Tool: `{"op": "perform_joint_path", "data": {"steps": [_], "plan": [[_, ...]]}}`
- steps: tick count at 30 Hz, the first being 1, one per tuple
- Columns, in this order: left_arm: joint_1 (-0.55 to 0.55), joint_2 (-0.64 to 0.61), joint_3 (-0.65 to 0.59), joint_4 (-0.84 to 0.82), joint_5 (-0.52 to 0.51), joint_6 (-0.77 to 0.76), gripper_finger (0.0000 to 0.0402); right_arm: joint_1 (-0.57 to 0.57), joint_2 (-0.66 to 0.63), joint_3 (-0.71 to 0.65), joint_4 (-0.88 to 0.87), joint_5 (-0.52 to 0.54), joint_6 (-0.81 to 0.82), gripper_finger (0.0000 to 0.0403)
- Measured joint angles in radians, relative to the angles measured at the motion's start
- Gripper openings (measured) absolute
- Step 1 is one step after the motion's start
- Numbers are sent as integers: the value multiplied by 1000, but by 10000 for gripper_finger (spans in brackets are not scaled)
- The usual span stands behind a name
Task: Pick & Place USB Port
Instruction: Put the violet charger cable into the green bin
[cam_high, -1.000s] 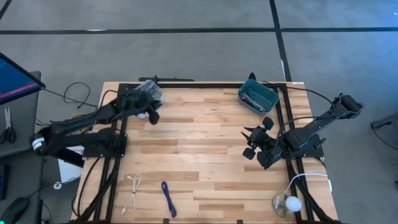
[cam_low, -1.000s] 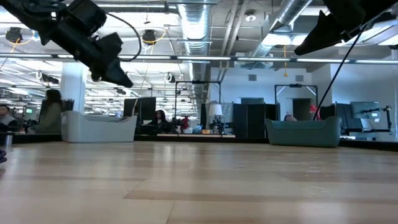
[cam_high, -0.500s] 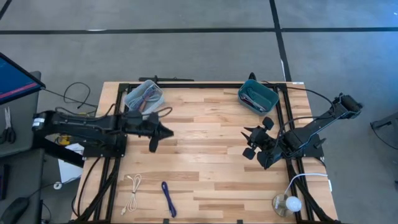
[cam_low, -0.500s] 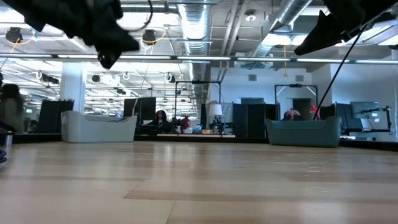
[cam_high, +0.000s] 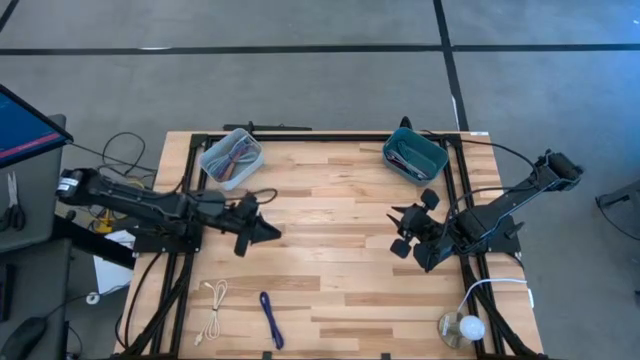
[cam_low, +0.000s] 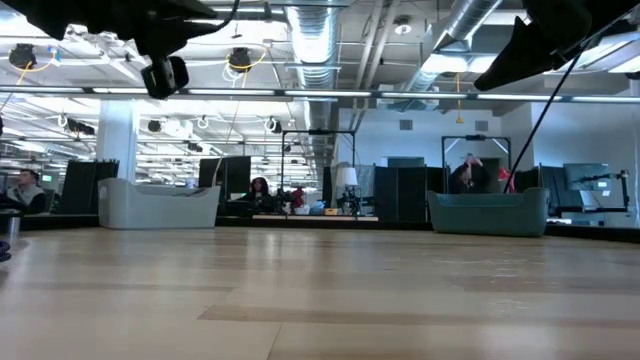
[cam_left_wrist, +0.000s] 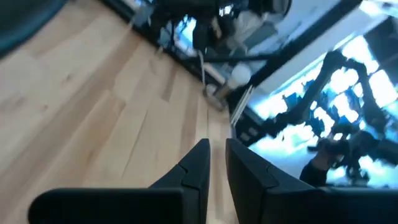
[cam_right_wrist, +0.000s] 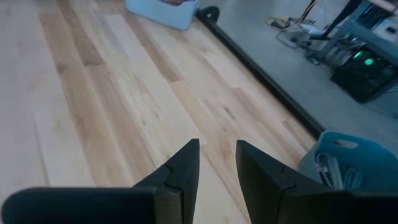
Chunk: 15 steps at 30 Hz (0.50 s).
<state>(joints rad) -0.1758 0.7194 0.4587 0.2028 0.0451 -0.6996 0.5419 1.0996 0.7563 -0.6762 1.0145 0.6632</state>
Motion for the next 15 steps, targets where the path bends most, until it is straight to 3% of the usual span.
{"op": "perform_joint_path", "data": {"steps": [8,15], "plan": [[-43,138,0,-4,86,194,25,0,0,0,7,-35,18,98],[-114,263,36,-34,56,240,6,0,0,0,11,-35,18,98]]}}
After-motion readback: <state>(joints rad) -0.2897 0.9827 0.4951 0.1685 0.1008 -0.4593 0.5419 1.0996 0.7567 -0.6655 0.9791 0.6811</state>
